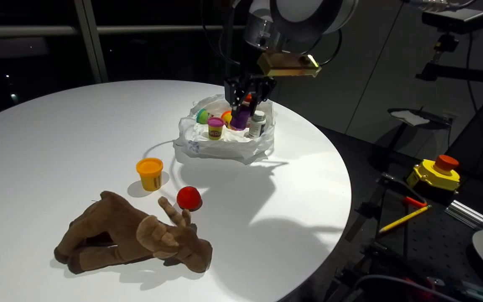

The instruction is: Pick the objects on the table and put them in the plastic bag

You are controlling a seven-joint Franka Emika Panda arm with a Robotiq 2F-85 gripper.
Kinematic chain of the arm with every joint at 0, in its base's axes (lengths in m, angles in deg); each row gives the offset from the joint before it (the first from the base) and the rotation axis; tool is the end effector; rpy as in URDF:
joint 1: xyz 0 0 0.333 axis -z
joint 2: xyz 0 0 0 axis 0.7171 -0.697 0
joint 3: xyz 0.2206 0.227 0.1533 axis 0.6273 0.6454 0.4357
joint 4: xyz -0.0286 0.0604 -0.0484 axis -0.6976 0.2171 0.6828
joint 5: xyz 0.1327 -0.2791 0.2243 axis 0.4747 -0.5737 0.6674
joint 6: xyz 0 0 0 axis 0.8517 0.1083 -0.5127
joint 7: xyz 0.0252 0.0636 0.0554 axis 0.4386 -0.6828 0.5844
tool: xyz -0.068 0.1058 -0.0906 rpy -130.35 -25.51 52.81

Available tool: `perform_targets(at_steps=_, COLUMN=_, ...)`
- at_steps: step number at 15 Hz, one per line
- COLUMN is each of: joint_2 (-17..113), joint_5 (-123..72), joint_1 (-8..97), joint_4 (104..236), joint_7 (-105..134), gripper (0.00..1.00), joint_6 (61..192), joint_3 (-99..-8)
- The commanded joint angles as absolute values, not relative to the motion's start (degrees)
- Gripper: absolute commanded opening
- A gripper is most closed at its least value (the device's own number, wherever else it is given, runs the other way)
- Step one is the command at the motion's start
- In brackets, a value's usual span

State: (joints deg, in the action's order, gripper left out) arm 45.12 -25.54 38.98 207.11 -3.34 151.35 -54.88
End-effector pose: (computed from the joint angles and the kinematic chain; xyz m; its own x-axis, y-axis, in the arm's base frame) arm 0.5718 0.0140 0.2274 0.9326 -0.3052 0.1924 -0.3075 -0.9514 -0.0190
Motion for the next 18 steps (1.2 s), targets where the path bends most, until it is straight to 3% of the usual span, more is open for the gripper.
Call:
perform_targets(at_steps=1, joint_2=40.25, joint_5=-25.11, joint_1=39.36, joint_4=203.22, joint_7=-3.99, gripper=0.26, joint_6=151.67, joint_3=-56.07)
perform_targets(at_steps=4, joint_2=37.89, joint_5=-25.12, joint_1=39.3, joint_4=201.86, joint_7=-4.26, gripper=0.26, joint_6=151.72, joint_3=-57.59)
perform_targets(at_steps=5, joint_2=37.89, joint_5=-24.83, joint_1=39.32, joint_4=201.8, joint_7=-4.16, gripper=0.76, joint_6=151.6, joint_3=-57.75)
perform_targets(at_steps=7, joint_2=39.29, joint_5=-24.48, joint_1=39.06, joint_4=202.51, joint_7=-4.05, gripper=0.81, joint_6=151.82, joint_3=-57.77)
perform_targets(at_steps=9, joint_2=41.97, joint_5=-24.6, joint_1=38.42, joint_4=203.86, joint_7=-3.82, gripper=0.97, joint_6=152.36, joint_3=-57.3)
perform_targets(at_steps=18, joint_2=47.73, joint_5=-22.44, joint_1=33.75, joint_4=205.82, joint_7=0.93, gripper=1.0, joint_6=151.16, joint_3=-44.72)
